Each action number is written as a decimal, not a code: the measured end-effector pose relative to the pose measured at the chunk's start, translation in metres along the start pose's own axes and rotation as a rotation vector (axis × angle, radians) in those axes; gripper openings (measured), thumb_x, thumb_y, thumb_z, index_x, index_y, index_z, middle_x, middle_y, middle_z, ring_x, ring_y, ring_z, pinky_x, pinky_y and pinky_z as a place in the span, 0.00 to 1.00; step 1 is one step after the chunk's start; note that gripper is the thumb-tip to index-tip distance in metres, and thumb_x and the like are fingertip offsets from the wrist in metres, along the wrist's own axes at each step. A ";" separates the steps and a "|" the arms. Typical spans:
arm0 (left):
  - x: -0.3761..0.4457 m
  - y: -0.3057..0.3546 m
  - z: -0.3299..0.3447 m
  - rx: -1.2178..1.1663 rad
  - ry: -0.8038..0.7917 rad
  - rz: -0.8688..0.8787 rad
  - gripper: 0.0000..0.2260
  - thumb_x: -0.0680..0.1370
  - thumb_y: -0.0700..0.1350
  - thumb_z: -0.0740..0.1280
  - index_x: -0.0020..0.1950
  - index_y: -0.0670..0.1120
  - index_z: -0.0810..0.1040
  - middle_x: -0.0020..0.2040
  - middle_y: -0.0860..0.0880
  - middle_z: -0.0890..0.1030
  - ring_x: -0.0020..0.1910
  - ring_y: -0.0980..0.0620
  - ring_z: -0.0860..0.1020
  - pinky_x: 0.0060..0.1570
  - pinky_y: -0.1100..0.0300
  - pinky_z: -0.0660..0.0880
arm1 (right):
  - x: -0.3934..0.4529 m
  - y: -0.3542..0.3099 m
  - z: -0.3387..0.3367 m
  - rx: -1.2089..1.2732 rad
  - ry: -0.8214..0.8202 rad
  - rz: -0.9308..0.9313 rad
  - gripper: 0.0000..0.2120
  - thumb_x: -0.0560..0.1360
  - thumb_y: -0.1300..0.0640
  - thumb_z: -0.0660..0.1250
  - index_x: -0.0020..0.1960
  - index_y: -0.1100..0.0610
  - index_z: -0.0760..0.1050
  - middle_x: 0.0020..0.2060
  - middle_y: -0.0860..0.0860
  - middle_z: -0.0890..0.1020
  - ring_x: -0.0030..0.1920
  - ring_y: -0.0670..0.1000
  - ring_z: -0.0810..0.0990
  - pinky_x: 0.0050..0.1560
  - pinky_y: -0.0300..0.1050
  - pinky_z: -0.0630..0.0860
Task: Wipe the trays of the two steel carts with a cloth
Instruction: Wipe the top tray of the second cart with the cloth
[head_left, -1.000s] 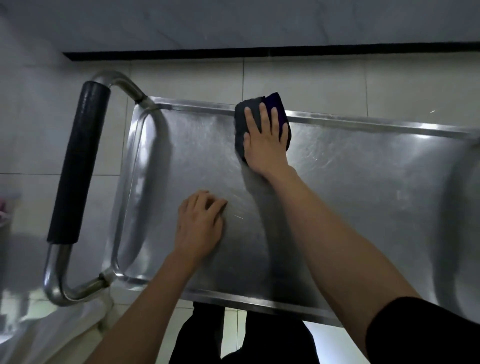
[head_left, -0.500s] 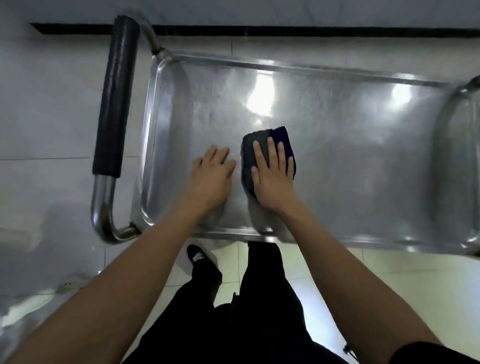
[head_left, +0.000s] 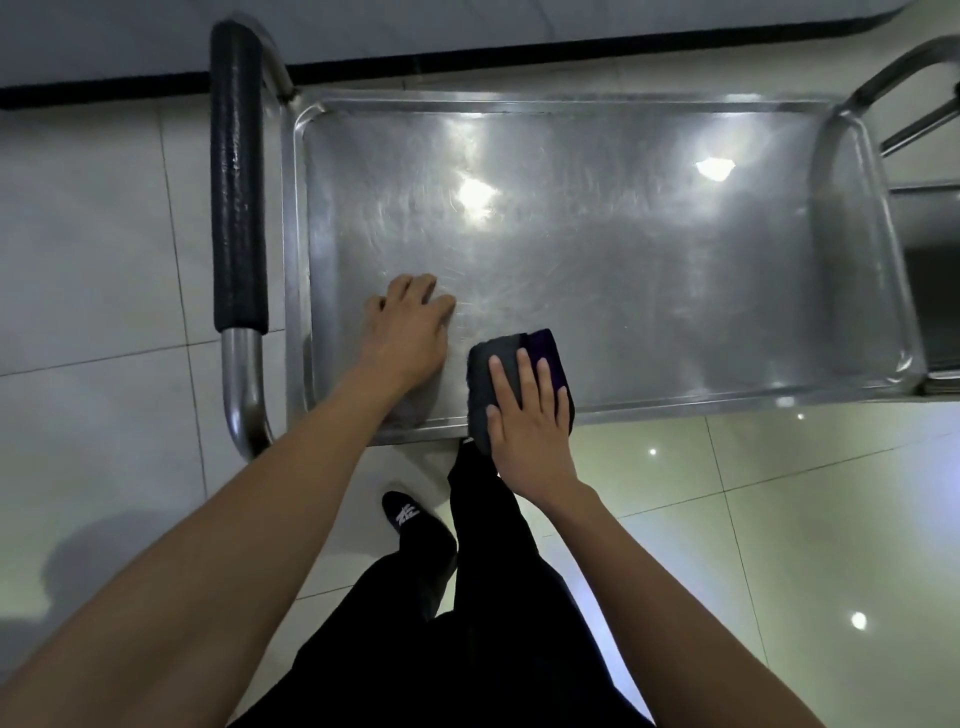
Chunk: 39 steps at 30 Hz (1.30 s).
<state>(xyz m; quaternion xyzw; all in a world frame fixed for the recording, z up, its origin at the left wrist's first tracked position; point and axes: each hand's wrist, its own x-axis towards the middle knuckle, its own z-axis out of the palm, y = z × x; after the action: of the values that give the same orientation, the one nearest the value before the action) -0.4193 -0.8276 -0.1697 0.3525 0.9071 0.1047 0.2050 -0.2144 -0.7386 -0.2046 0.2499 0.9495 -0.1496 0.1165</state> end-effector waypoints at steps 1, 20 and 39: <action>0.004 -0.003 -0.001 -0.034 0.033 -0.029 0.18 0.81 0.45 0.60 0.71 0.48 0.73 0.74 0.45 0.69 0.73 0.43 0.62 0.70 0.42 0.63 | 0.005 -0.001 0.000 0.007 0.006 0.000 0.27 0.84 0.47 0.44 0.81 0.45 0.42 0.81 0.52 0.46 0.80 0.57 0.43 0.77 0.63 0.50; 0.035 -0.022 -0.012 -0.143 0.215 -0.220 0.09 0.74 0.39 0.71 0.52 0.48 0.86 0.59 0.46 0.79 0.60 0.42 0.75 0.56 0.47 0.73 | 0.334 -0.041 -0.088 0.123 -0.049 -0.182 0.28 0.83 0.47 0.47 0.81 0.44 0.43 0.81 0.50 0.42 0.80 0.56 0.39 0.77 0.63 0.40; -0.003 -0.017 -0.001 -0.113 0.148 -0.211 0.16 0.80 0.41 0.65 0.67 0.43 0.78 0.73 0.44 0.72 0.75 0.41 0.64 0.70 0.40 0.67 | 0.242 -0.043 -0.053 0.075 0.021 -0.246 0.28 0.83 0.46 0.45 0.81 0.45 0.42 0.81 0.52 0.42 0.80 0.57 0.39 0.77 0.62 0.40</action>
<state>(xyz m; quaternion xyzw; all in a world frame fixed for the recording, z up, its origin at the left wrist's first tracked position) -0.4284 -0.8422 -0.1736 0.2344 0.9443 0.1593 0.1672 -0.4492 -0.6502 -0.2174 0.1375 0.9679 -0.1954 0.0777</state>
